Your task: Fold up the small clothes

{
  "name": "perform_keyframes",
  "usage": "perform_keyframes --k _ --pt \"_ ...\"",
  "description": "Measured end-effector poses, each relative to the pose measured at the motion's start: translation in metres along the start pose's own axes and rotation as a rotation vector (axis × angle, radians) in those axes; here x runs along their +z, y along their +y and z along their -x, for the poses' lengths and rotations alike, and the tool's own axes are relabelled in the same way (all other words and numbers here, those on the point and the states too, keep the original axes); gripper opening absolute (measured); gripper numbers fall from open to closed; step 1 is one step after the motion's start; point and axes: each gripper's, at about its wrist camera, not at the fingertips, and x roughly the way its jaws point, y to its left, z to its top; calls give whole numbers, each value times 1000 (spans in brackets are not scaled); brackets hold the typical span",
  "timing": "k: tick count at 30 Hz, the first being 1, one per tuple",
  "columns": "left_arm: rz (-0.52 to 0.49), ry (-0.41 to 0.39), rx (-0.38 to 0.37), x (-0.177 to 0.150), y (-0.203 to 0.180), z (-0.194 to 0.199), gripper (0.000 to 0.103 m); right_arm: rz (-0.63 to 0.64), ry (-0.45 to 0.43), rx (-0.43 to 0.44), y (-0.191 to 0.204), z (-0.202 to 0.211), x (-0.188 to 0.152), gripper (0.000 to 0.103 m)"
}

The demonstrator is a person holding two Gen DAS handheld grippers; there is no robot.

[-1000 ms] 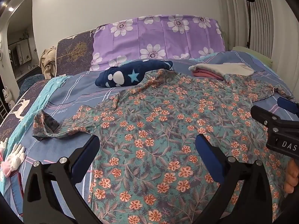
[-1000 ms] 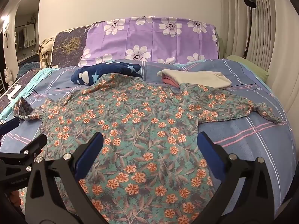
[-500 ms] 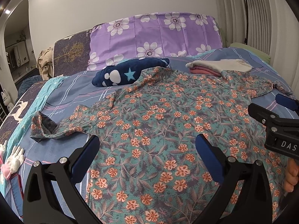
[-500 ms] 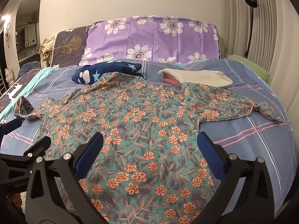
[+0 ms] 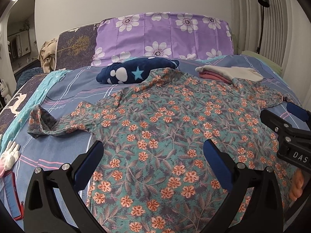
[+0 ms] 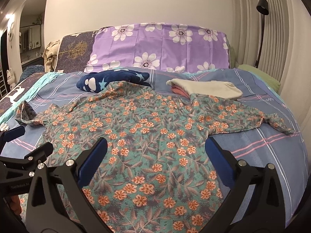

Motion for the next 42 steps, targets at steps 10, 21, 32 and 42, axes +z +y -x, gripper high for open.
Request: perform_keyframes --k 10,21,32,42 --pt "-11 3 35 -4 1 4 102 -10 -44 52 0 9 -6 101" --pt "22 16 -25 4 35 2 102 -35 38 -3 2 -6 -3 101" --pt "70 -8 -59 29 77 -17 102 -55 125 -128 17 -36 22 101" --pt "83 -11 -80 10 93 -22 102 -29 236 -162 45 -78 32 101"
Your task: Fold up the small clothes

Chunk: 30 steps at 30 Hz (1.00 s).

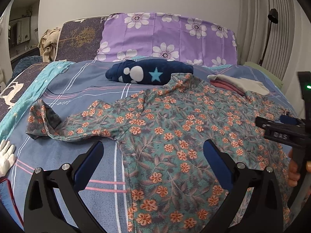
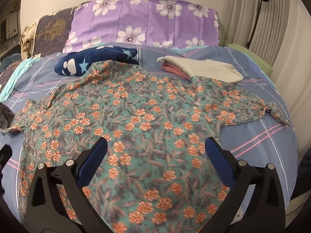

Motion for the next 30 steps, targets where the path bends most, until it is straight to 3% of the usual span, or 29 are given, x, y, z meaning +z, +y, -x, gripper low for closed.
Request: perform_keyframes --k 5,9,19,21,23,25,27,30 --pt "31 -29 0 2 10 8 102 37 -2 31 25 -6 10 101" --pt "72 -2 19 2 20 1 102 75 10 55 40 -10 9 101" --pt "105 23 73 -1 33 -15 102 71 1 72 36 -15 6 101" --pt "138 15 89 0 43 -17 91 79 -11 42 36 -14 5 101" --pt "212 6 105 3 64 -17 71 87 -35 27 33 -12 1 101" --pt "283 -2 153 4 86 -18 63 87 -48 46 30 -8 -1 101" --pt "376 9 253 6 116 -19 63 86 -53 76 26 -3 -3 101" --pt "483 8 316 13 154 -14 63 88 -67 105 20 4 -4 101"
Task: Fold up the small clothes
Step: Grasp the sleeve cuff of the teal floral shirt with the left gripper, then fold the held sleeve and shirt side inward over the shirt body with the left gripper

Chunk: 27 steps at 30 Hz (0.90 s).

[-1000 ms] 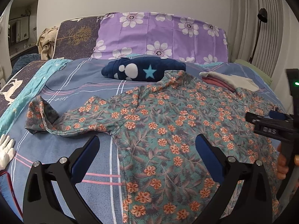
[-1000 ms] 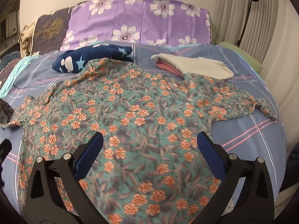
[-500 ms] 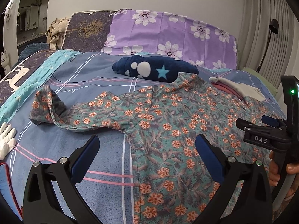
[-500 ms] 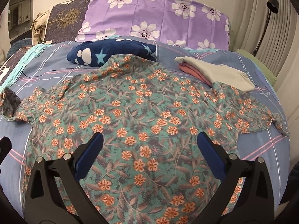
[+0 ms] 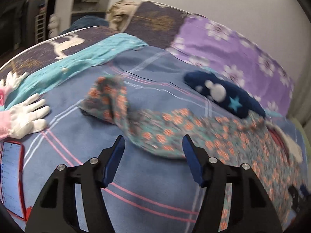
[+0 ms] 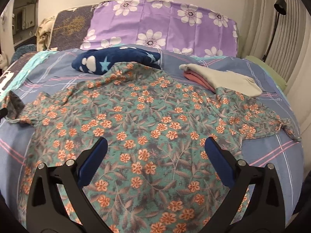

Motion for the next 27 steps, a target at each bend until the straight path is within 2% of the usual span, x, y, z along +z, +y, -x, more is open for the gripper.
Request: perform_keyframes --k 2,4,5,9,10,11,12,13,14,18,22,25,27 --pt "10 2 53 16 8 -8 68 -1 -14 14 -5 6 -1 101" --pt "-26 44 127 37 8 -31 71 -18 -29 28 -12 12 -3 101" --pt "-45 68 160 46 7 -44 74 -28 -30 37 -15 14 -3 101" --pt "-95 199 337 75 10 -108 75 -42 -23 74 -20 21 -7 101" --pt "-103 215 370 79 12 -118 65 -37 -27 67 -20 24 -8 101" --pt "-109 232 396 80 16 -125 40 -35 -32 61 -21 26 -9 101" --pt "-101 254 410 81 22 -129 29 -35 -39 58 -22 28 -9 101" --pt "-82 262 397 80 28 -127 13 -40 -46 59 -25 30 -10 101" --pt "-55 265 374 82 34 -124 6 -44 -48 60 -27 30 -11 101" --pt "-75 197 329 87 28 -100 4 -86 -25 71 -37 24 -11 101" --pt "-130 68 236 103 -5 -63 4 -97 -25 79 -41 24 -12 101" --pt "-224 -56 92 105 -53 -19 4 -101 -31 81 -43 26 -14 101" --pt "-340 -151 -23 92 -94 14 4 -102 -33 66 -45 26 -16 101"
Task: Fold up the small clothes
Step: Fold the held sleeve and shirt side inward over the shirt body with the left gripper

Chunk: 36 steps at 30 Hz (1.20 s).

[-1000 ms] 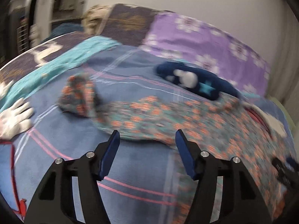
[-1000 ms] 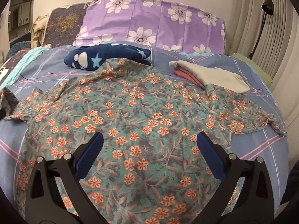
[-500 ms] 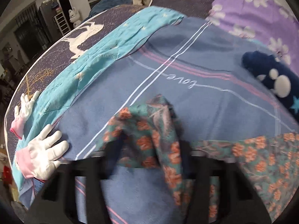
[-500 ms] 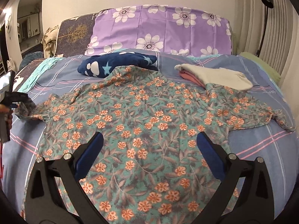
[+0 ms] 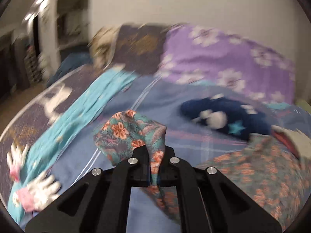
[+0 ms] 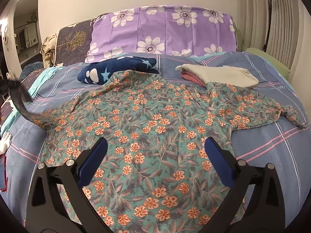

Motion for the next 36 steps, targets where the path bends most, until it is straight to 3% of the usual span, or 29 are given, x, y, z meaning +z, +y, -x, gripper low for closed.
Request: perform_keyframes --k 3,4,7,11,15,16,17,21,23,25,29,30,31,32,33,34,36 --pt "-199 -116 -127 -10 -65 37 6 20 -5 -41 -1 0 -3 101" --pt "-260 -120 -152 -19 -87 43 7 26 -6 -50 -2 1 -5 101" --pt "-358 -73 -234 -47 -127 41 8 22 1 -64 -7 1 -9 101" --pt "-476 55 -260 -93 -160 9 12 26 -1 -86 -12 3 -12 101" --pt "-525 150 -246 -127 -162 -12 17 45 -4 -101 -14 1 -15 101" --pt "-529 158 -243 -132 -159 -14 27 46 -2 -101 -14 0 -15 101" --pt "-529 161 -240 -136 -157 -15 33 44 1 -100 -14 -1 -15 101" --pt "-539 151 -230 -141 -151 -8 43 41 13 -94 -14 -6 -15 101" --pt "-540 143 -225 -144 -148 -5 55 46 15 -92 -12 -7 -15 101" --pt "-546 131 -221 -147 -145 -1 58 59 20 -84 -10 -9 -14 101" --pt "-549 128 -163 -152 -132 -3 64 55 65 49 -10 -16 -8 98" --pt "-546 129 -150 -153 -129 -4 64 51 83 78 -9 -19 -5 85" --pt "-536 132 -141 -153 -124 -6 64 53 103 101 -7 -23 -3 64" --pt "-513 139 -136 -153 -117 -9 65 57 131 137 -3 -28 -1 50" --pt "-492 143 -132 -152 -113 -11 65 57 179 206 2 -36 2 21" --pt "-468 146 -120 -152 -108 -14 65 39 223 266 6 -44 3 10" --pt "-426 143 -72 -154 -98 -20 65 -6 284 358 12 -55 2 10"
